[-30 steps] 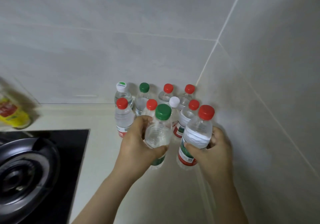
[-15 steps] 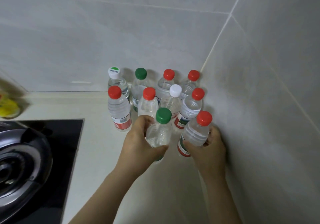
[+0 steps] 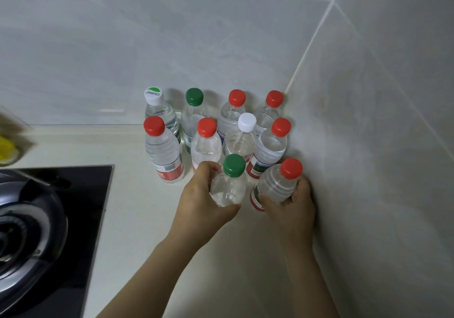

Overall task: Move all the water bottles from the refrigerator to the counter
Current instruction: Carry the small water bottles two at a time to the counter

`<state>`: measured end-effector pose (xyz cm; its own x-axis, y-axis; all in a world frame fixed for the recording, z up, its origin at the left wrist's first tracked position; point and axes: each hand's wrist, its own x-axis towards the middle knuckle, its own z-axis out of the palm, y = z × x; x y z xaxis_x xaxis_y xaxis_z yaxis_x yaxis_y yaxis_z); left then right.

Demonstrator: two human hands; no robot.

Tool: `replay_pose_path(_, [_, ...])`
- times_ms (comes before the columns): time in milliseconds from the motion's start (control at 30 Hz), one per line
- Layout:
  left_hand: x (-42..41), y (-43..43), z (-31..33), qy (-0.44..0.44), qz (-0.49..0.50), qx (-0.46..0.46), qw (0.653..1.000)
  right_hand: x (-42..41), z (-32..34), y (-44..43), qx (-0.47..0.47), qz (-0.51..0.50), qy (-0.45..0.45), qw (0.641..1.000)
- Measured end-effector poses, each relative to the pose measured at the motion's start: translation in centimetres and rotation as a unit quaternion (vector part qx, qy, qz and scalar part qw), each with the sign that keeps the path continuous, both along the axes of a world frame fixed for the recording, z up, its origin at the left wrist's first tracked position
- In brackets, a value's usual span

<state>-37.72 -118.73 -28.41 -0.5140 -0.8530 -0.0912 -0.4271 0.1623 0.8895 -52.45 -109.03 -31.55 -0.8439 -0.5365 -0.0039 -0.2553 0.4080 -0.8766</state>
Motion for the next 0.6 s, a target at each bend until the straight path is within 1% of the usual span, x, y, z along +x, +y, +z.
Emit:
replay_pose_path(167, [-0.7,0.0,-0.1,0.011,0.002,-0.006,1.0,0.1,0.1,0.3,-0.006,0.006,-0.008,1.0])
replay_pose_path(433, [-1.9,-0.2,0.1,0.048,0.016,-0.015,0.999,0.5,0.7,0.7,0.021,0.012,-0.013,1.0])
replay_pose_path(600, [-2.4,-0.3,-0.1,0.043,0.006,-0.02,0.999,1.1,1.3,1.8,0.057,0.019,0.024,0.998])
